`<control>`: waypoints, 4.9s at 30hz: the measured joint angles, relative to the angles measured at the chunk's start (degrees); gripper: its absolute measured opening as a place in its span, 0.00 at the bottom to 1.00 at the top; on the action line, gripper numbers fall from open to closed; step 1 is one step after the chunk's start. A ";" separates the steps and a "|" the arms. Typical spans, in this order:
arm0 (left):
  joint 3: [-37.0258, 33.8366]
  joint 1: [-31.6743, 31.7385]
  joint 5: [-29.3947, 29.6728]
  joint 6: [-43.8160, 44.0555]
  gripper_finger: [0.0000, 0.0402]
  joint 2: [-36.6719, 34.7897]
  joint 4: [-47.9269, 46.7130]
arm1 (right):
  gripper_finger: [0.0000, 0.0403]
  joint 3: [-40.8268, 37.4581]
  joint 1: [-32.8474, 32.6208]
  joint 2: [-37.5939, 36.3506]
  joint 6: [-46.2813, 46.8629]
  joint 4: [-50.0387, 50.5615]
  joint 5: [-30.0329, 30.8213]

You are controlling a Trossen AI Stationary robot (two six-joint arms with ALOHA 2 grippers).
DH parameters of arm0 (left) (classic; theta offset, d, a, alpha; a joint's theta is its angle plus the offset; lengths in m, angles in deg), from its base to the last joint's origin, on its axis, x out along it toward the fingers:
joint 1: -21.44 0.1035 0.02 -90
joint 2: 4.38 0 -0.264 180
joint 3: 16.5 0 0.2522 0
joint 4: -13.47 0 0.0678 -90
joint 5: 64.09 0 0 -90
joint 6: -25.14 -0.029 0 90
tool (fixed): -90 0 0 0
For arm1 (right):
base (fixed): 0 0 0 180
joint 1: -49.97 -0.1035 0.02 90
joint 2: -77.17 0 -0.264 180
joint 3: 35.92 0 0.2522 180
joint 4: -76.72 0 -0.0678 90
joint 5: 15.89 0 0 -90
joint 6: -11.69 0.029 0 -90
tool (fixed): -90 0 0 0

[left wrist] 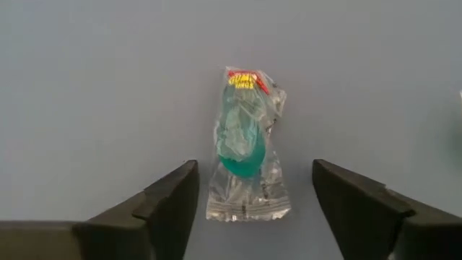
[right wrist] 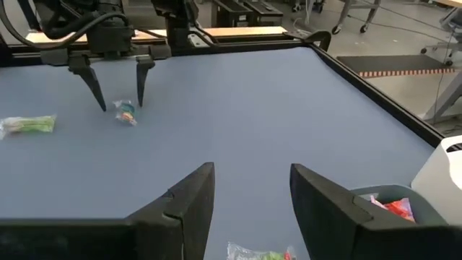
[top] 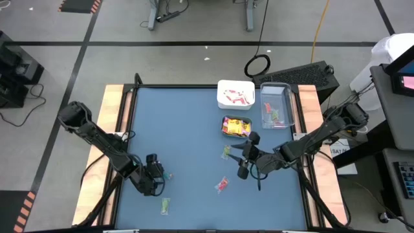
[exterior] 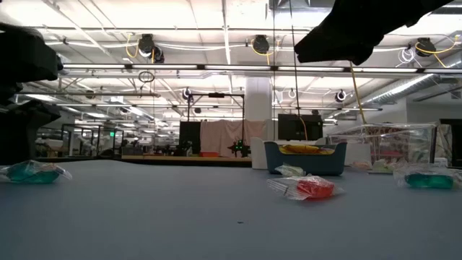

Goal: Sort candy
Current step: Put the middle left blue candy into the transparent bin

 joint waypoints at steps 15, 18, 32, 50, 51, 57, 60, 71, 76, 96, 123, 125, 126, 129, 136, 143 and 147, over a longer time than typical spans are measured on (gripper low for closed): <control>0.09 -0.26 1.54 -1.67 0.23 1.27 -0.28 | 0.42 0.00 0.00 0.40 -1.68 -4.12 -0.04; 0.09 -0.24 2.72 -3.13 0.18 1.29 -0.54 | 0.42 0.00 0.00 0.42 -1.61 -4.16 -0.12; 6.11 1.80 8.43 -15.04 0.08 0.82 -1.12 | 0.43 0.69 0.39 11.72 -16.31 -25.09 -4.06; 17.36 11.49 9.68 -40.46 0.08 -5.51 -0.05 | 0.43 20.65 1.62 30.67 -35.86 -22.44 -1.89; 17.60 11.74 9.68 -40.74 0.08 -5.50 0.29 | 0.43 21.50 1.62 31.01 -35.56 -22.45 -1.89; 17.57 13.66 8.85 -42.40 0.08 -4.81 3.36 | 0.54 23.80 2.03 31.28 -32.19 -22.52 -4.32; 17.57 14.58 8.66 -42.53 0.08 -4.74 4.28 | 0.61 24.33 2.22 31.37 -30.50 -22.49 -6.26; 17.57 15.15 8.50 -42.58 0.08 -4.74 5.92 | 0.61 25.00 5.31 31.35 -24.99 -22.93 -11.29; 17.57 15.15 8.48 -42.56 0.08 -4.74 5.81 | 0.48 25.00 5.49 31.35 -24.97 -23.04 -14.41; 17.55 15.15 8.46 -36.83 0.22 -4.72 5.91 | 0.15 24.98 7.15 31.35 -22.50 -23.47 -16.91; 17.46 12.83 9.38 -35.97 0.56 -7.17 5.64 | 0.13 24.98 1.58 6.00 -23.15 14.33 -16.76; 17.46 12.83 9.38 -35.97 0.56 -7.15 5.53 | 0.13 24.98 1.03 3.48 -23.21 15.88 -16.76; 17.46 12.83 9.38 -35.98 0.56 -7.15 5.67 | 0.13 24.98 0.80 2.25 -23.31 16.68 -16.71; 17.46 12.83 9.38 -35.95 0.56 -7.15 5.68 | 0.13 24.98 0.31 -1.25 -25.05 18.82 -16.69; 17.48 12.83 9.38 -35.93 0.56 -7.15 5.78 | 0.13 24.98 0.39 -7.67 -31.24 27.91 -16.65; 17.49 12.90 9.38 -35.93 0.56 -7.15 5.91 | 0.13 24.98 0.42 -10.18 -43.04 31.09 -16.58; 17.49 12.90 9.38 -35.93 0.56 -7.15 5.92 | 0.13 24.98 0.42 -10.27 -57.14 31.27 -16.60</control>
